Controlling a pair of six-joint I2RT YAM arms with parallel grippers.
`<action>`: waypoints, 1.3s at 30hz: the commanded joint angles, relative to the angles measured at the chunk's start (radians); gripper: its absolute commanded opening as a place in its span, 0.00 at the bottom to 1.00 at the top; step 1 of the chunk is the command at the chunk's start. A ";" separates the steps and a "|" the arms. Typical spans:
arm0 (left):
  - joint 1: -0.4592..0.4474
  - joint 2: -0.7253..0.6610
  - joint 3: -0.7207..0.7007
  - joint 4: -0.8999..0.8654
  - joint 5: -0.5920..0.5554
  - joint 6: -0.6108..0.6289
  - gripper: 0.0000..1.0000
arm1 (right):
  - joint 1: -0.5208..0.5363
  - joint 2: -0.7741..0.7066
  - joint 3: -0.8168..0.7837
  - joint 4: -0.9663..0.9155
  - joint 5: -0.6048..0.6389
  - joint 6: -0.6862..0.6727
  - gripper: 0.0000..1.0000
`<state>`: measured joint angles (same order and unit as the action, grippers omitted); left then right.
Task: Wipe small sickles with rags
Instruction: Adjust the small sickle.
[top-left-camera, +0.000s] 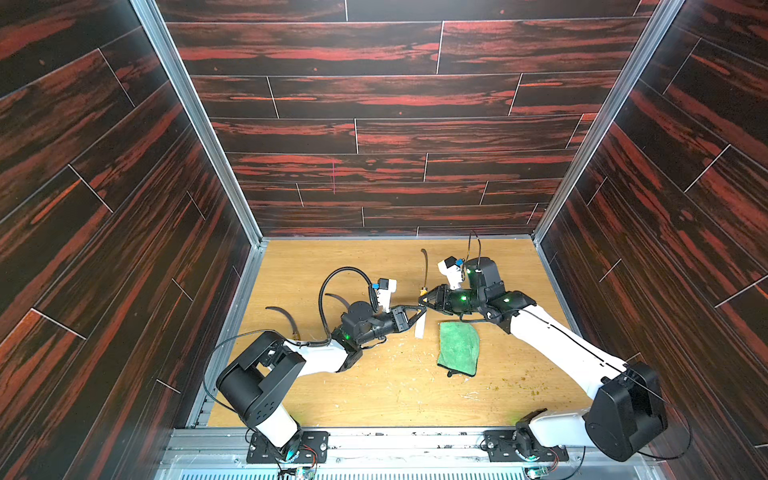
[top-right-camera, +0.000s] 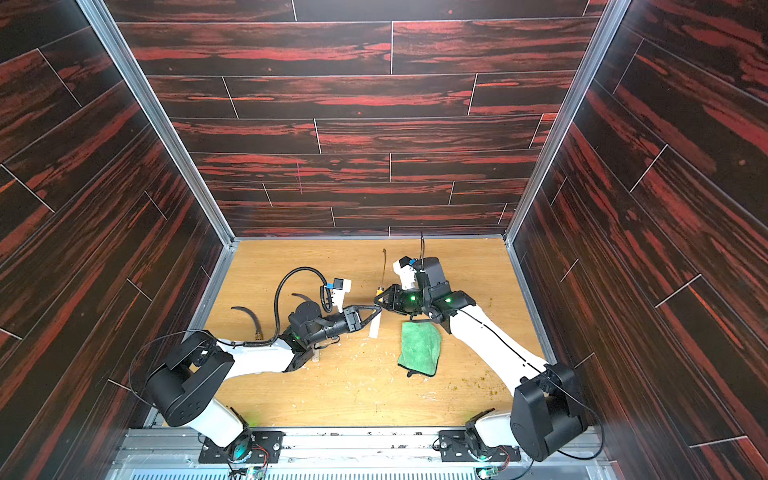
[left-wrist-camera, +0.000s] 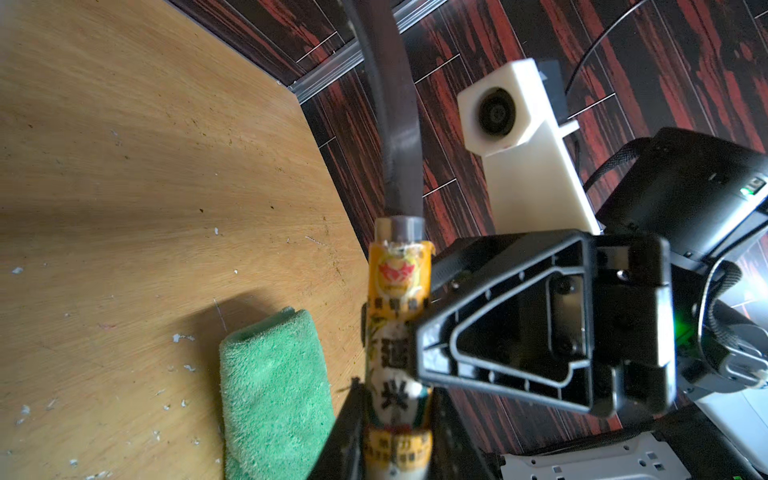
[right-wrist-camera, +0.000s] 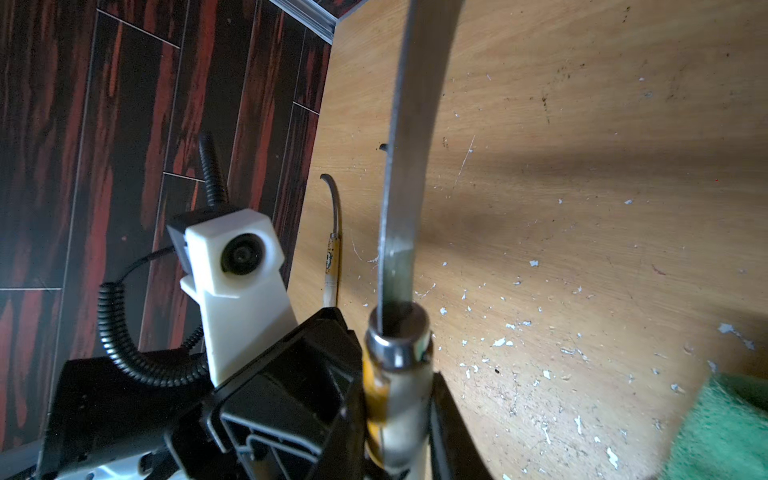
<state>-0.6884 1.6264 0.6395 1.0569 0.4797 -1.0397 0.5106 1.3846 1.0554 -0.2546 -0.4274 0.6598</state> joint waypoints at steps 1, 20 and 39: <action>0.001 -0.020 0.024 -0.035 0.016 0.026 0.34 | 0.003 0.004 -0.001 0.034 0.011 0.006 0.07; -0.049 0.047 0.126 -0.177 0.019 0.081 0.36 | 0.025 0.034 0.045 0.028 0.051 0.044 0.02; -0.056 -0.008 0.126 -0.331 -0.102 0.180 0.00 | 0.034 -0.046 0.101 -0.170 0.182 -0.038 0.63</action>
<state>-0.7441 1.6695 0.7547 0.7883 0.4244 -0.9154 0.5388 1.3979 1.1179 -0.3325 -0.3107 0.6685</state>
